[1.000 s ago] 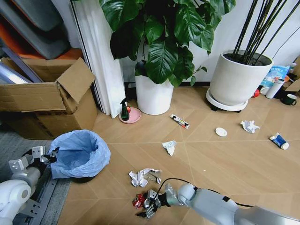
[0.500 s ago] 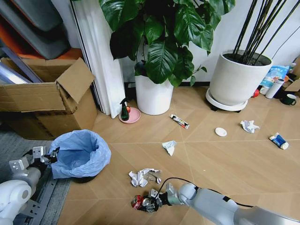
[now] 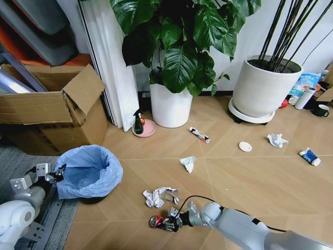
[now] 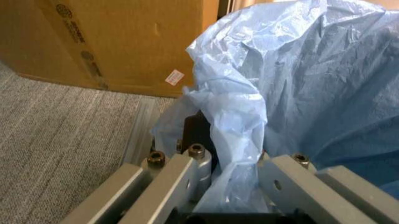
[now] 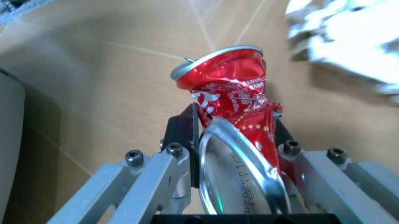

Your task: Pick up the trash bin and place the garbage on the floor into it.

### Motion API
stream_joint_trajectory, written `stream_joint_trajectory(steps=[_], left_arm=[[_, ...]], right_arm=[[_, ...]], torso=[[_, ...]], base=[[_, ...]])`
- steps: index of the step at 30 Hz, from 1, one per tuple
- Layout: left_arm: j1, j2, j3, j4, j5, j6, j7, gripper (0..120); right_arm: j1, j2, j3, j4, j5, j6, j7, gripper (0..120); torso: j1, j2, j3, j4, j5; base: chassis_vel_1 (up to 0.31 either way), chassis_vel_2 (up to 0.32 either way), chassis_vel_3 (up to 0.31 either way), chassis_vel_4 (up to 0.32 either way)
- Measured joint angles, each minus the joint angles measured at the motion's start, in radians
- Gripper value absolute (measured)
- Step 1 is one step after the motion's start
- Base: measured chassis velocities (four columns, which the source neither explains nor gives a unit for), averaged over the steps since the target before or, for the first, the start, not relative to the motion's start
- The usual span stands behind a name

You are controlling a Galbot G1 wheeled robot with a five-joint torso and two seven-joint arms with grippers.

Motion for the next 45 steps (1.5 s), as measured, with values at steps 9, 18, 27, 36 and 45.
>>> stream_joint_trajectory(steps=[9,18,27,36,45], left_arm=[[-0.003,0.032,0.034,0.013,0.005,-0.001,0.015,0],[-0.075,0.101,0.14,0.04,-0.004,-0.022,0.058,0],[-0.135,0.115,0.231,0.03,-0.01,-0.037,0.081,0],[-0.145,0.13,0.265,-0.013,-0.015,-0.046,0.097,0],[-0.125,0.144,0.265,-0.05,-0.044,-0.045,0.095,0]], right_arm=[[-0.054,-0.107,0.242,0.219,0.023,0.016,-0.009,20],[0.067,-0.149,0.319,0.381,0.164,0.04,-0.044,20],[0.325,-0.057,0.135,0.371,0.318,0.017,-0.058,19],[0.485,0.163,-0.036,0.246,0.372,-0.01,-0.038,19],[0.492,0.262,-0.098,0.074,0.357,-0.006,-0.032,19]], torso=[[0.0,0.0,0.0,0.0,-0.0002],[0.0,0.0,0.0,-0.0001,-0.0001],[0.0,0.0,0.0,0.0001,-0.0005],[0.0,0.0,0.0,0.0006,-0.0003],[0.0,0.0,0.0,-0.0001,-0.0002]], base=[[0.0,0.0,0.0,0.0],[0.0,0.0,0.0,0.0],[0.0,0.0,0.0,0.0],[0.0,0.0,0.0,0.0],[0.0,0.0,0.0,0.0]])
